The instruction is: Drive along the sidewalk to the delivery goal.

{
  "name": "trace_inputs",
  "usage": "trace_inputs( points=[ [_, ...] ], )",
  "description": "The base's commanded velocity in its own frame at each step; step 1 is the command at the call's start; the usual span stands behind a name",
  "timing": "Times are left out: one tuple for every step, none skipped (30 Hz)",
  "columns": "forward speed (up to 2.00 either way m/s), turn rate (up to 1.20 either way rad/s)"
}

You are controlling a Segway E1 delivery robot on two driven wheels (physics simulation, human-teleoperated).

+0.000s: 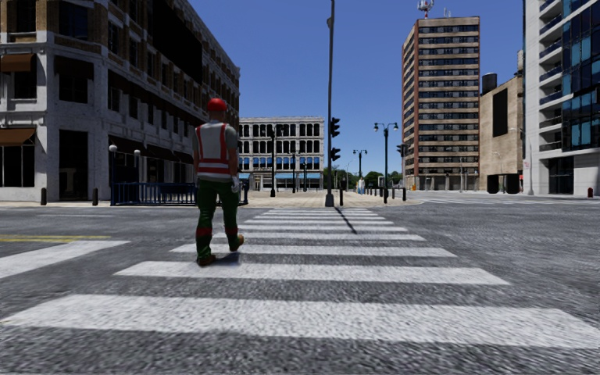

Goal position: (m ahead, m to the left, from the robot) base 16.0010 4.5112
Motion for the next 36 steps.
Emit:
trace_inputs(
  points=[
    [1.66,0.0],
    [1.68,0.0],
    [1.68,0.0],
    [1.68,0.0],
    [1.68,0.0],
    [1.67,0.0],
    [1.67,0.0],
    [1.67,0.0],
    [1.66,0.0],
    [1.66,0.0],
    [1.69,0.0],
    [1.7,0.0],
    [1.7,0.0],
    [1.71,0.0],
    [1.71,0.0],
    [1.71,0.0],
    [1.71,0.0],
    [1.71,0.0],
    [1.71,0.0],
    [1.71,0.0],
    [1.71,0.0],
    [1.6,0.0],
    [1.52,0.0],
    [1.52,0.0],
    [1.47,0.0],
    [1.46,0.0],
    [1.45,0.0],
    [1.45,0.0],
    [1.45,0.0],
    [1.45,0.0],
    [1.45,0.0],
    [1.45,0.0],
    [1.45,0.0],
    [1.45,0.0],
    [1.45,0.0],
    [1.45,0.0]
  ],
)
